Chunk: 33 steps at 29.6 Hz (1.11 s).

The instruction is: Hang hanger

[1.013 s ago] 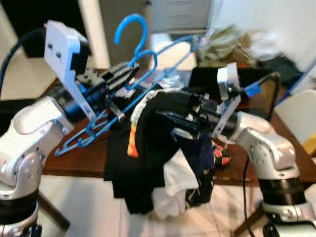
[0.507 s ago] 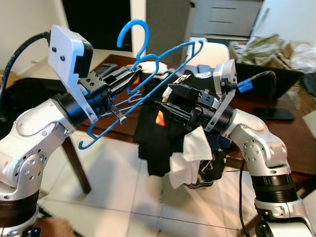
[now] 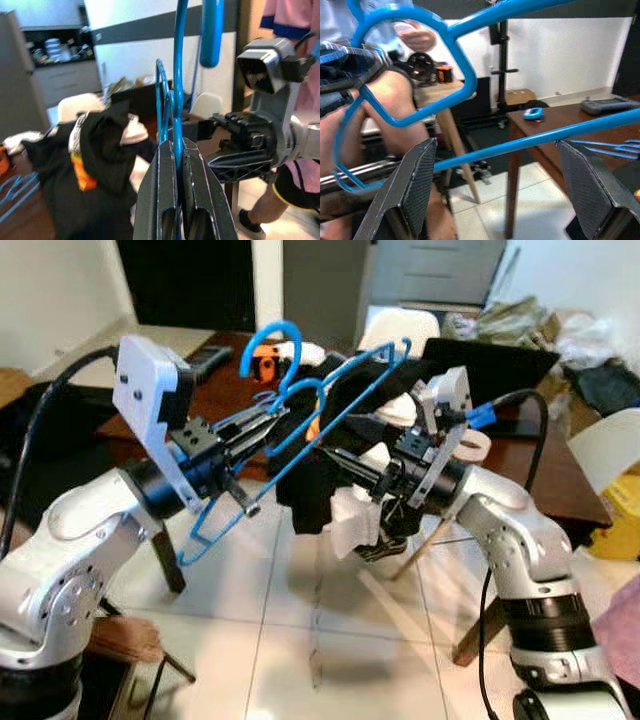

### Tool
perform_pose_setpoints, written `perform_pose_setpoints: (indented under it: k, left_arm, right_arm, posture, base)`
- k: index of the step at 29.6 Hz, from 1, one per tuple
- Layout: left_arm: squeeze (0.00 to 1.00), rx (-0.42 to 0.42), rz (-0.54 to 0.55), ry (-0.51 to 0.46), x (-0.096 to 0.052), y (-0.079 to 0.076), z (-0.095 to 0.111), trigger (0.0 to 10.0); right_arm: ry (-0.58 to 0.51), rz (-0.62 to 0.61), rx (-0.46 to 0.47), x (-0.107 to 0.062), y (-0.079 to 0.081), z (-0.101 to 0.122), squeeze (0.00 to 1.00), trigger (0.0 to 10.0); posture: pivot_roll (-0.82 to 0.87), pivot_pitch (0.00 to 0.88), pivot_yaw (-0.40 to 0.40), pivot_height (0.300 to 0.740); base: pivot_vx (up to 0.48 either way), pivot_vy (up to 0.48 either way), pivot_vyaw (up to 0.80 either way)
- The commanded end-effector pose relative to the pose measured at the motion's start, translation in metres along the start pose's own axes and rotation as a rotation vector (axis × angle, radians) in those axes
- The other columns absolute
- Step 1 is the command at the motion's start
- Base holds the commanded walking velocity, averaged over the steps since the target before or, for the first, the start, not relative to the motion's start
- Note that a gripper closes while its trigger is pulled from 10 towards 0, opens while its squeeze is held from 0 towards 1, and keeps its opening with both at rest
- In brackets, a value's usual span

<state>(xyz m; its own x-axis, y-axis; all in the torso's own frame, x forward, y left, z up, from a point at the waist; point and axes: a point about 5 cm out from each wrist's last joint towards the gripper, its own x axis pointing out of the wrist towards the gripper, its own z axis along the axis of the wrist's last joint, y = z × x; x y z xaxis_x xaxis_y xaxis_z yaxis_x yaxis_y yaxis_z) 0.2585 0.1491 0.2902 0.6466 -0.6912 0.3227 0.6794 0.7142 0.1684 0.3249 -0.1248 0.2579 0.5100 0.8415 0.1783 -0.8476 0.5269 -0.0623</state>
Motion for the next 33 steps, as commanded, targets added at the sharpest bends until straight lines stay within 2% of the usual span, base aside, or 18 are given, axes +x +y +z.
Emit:
perform_pose_setpoints:
  k: [1,5,6,8,13,18,20,21,24,25,27,28,29,30,32,33]
  left_arm:
    - [0.00,-0.046,0.000,0.061,-0.002,0.000,-0.017,10.0]
    - [0.00,-0.054,0.002,0.067,-0.003,0.000,-0.020,10.0]
    - [0.00,-0.082,0.022,0.099,-0.009,0.002,-0.032,10.0]
    - [0.00,-0.100,0.036,0.122,-0.014,0.004,-0.041,10.0]
    - [0.00,-0.121,0.058,0.144,-0.021,0.006,-0.049,10.0]
    - [0.00,-0.124,0.061,0.146,-0.022,0.007,-0.050,10.0]
    - [0.00,-0.136,0.082,0.168,-0.027,0.009,-0.057,10.0]
    - [0.00,-0.154,0.108,0.197,-0.034,0.012,-0.068,10.0]
    - [0.00,-0.166,0.126,0.218,-0.040,0.014,-0.075,10.0]
    - [0.00,-0.179,0.148,0.241,-0.045,0.016,-0.082,10.0]
    - [0.00,-0.179,0.148,0.241,-0.045,0.016,-0.082,10.0]
    - [0.00,-0.190,0.167,0.259,-0.049,0.018,-0.089,10.0]
    - [0.00,-0.190,0.167,0.259,-0.049,0.018,-0.089,10.0]
    - [0.00,-0.206,0.189,0.284,-0.055,0.021,-0.097,10.0]
    - [0.00,-0.206,0.189,0.284,-0.055,0.021,-0.097,10.0]
    - [0.00,-0.228,0.214,0.316,-0.062,0.024,-0.110,10.0]
  right_arm:
    - [0.012,0.003,-0.027,-0.004,-0.002,0.001,0.00,10.0]
    - [0.016,0.005,-0.030,-0.005,-0.002,0.000,0.00,10.0]
    - [0.050,0.005,-0.045,-0.007,-0.003,-0.004,0.00,10.0]
    - [0.092,-0.007,-0.061,-0.010,-0.005,-0.010,0.00,10.0]
    - [0.153,-0.027,-0.075,-0.016,-0.009,-0.020,0.00,10.0]
    - [0.161,-0.029,-0.076,-0.017,-0.010,-0.021,0.00,10.0]
    - [0.201,-0.054,-0.078,-0.023,-0.014,-0.028,0.00,10.0]
    - [0.282,-0.100,-0.079,-0.034,-0.022,-0.044,0.00,10.0]
    - [0.341,-0.132,-0.080,-0.043,-0.027,-0.054,0.00,10.0]
    - [0.404,-0.178,-0.067,-0.053,-0.033,-0.068,0.00,10.0]
    - [0.404,-0.178,-0.067,-0.053,-0.033,-0.068,0.00,10.0]
    - [0.469,-0.222,-0.057,-0.064,-0.037,-0.082,0.00,10.0]
    - [0.469,-0.222,-0.057,-0.064,-0.037,-0.082,0.00,10.0]
    - [0.531,-0.274,-0.024,-0.077,-0.041,-0.099,0.00,10.0]
    - [0.531,-0.274,-0.024,-0.077,-0.041,-0.099,0.00,10.0]
    - [0.620,-0.330,0.003,-0.094,-0.043,-0.121,0.00,10.0]
  posture:
    - [0.08,0.000,-0.021,0.740]
    - [0.08,0.000,-0.021,0.740]
    - [0.08,0.000,-0.019,0.740]
    - [0.08,0.000,-0.019,0.740]
    - [0.08,0.000,-0.019,0.740]
    - [0.08,0.000,-0.019,0.740]
    - [0.07,0.000,-0.020,0.740]
    - [0.07,0.000,-0.019,0.740]
    - [0.07,0.000,-0.019,0.740]
    - [0.07,0.000,-0.018,0.740]
    - [0.07,0.000,-0.018,0.740]
    - [0.07,0.000,-0.018,0.740]
    - [0.07,0.000,-0.018,0.740]
    - [0.07,0.000,-0.018,0.740]
    - [0.07,0.000,-0.018,0.740]
    - [0.07,0.000,-0.019,0.740]
  base:
    - [-0.368,0.000,0.00]
    - [-0.368,0.000,0.00]
    - [-0.368,0.000,0.00]
    - [-0.368,0.000,0.00]
    - [-0.365,0.000,0.00]
    - [-0.366,0.000,0.00]
    - [-0.368,0.000,0.00]
    - [-0.364,0.000,0.00]
    - [-0.364,0.000,0.00]
    - [-0.368,0.000,0.00]
    - [-0.368,0.000,0.00]
    - [-0.371,0.000,0.00]
    - [-0.371,0.000,0.00]
    - [-0.371,0.000,0.00]
    - [-0.371,0.000,0.00]
    - [-0.371,0.000,0.00]
